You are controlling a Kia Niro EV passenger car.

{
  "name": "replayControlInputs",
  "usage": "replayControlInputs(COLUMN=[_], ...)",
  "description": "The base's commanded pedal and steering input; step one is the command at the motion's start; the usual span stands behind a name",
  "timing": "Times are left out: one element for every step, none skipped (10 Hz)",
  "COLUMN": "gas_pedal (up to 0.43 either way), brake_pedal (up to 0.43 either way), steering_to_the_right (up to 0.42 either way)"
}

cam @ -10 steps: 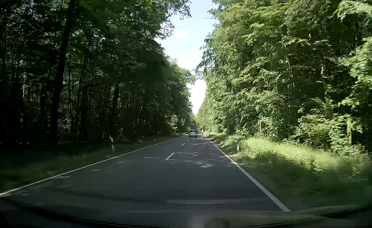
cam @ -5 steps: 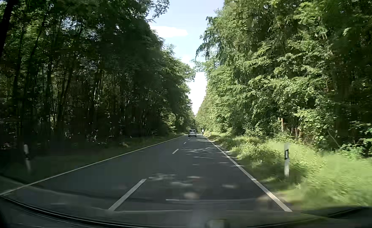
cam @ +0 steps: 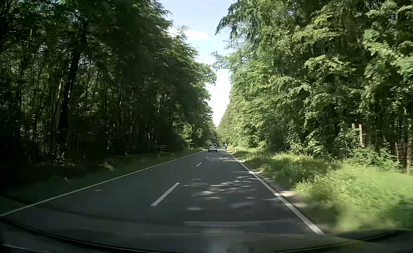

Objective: Follow the waypoints while adhering to traffic rules and regulations

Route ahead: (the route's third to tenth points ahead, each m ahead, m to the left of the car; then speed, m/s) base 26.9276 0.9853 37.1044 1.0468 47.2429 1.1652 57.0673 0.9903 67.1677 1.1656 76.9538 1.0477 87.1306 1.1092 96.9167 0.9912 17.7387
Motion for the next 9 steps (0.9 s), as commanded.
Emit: replayControlInputs(gas_pedal=[0.039, 0.039, 0.039, 0.039, 0.039, 0.039, 0.020, 0.000, 0.000], brake_pedal=[0.030, 0.030, 0.030, 0.030, 0.030, 0.030, 0.030, 0.030, 0.030], steering_to_the_right=[0.000, 0.000, -0.001, 0.000, 0.000, 0.000, 0.000, 0.000, 0.000])
